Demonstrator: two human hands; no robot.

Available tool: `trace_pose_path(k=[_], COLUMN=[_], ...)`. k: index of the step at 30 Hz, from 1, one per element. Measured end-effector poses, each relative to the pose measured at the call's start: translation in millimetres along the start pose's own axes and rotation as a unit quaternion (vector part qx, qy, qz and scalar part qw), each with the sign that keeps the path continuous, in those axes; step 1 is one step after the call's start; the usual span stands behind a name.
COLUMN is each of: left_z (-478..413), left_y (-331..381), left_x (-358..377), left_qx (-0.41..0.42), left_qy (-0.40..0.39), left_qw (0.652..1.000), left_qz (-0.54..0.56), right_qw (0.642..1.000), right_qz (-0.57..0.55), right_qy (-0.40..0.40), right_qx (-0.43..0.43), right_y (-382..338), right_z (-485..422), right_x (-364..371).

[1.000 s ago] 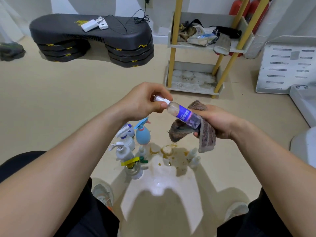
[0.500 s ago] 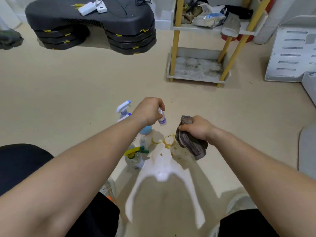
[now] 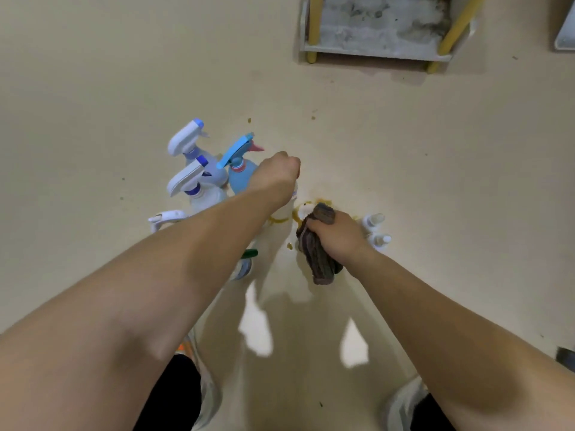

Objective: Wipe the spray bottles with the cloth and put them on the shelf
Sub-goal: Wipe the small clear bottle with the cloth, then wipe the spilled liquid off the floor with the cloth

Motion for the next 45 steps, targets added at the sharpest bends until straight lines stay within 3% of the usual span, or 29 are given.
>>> trace_pose_path(k=[6, 12, 20, 26, 33, 45], left_z=[-13, -4, 67, 94, 91, 57], left_y=[-8, -11, 18, 77, 137, 159], left_x=[22, 14, -4, 30, 73, 92], left_qx=[0.01, -0.013, -0.015, 0.052, 0.088, 0.092], left_qy=[0.049, 0.021, 0.103, -0.018, -0.034, 0.06], left_qw=[0.998, 0.999, 0.991, 0.989, 0.979, 0.992], left_qz=[-0.041, 0.033, 0.087, 0.135, 0.183, 0.069], right_qw=[0.998, 0.998, 0.997, 0.975, 0.979, 0.979], right_qz=[-0.054, -0.06, 0.065, 0.191, 0.149, 0.148], right_qy=[0.02, 0.003, -0.031, -0.07, 0.004, 0.095], right_qx=[0.031, 0.007, -0.015, 0.084, 0.139, 0.1], right_y=[12, 9, 7, 57, 107, 136], right_z=[-15, -4, 55, 108, 127, 95], right_x=[4, 3, -20, -32, -72, -118])
Point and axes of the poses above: each hand's wrist, its own z-axis away from the middle knuckle, its own x-axis out of the palm, y = z × x, the point moved 1 cm from there along -z, towards the middle knuckle, and after that the axes turned 14 degrees about -y, right-handed, at the moved point
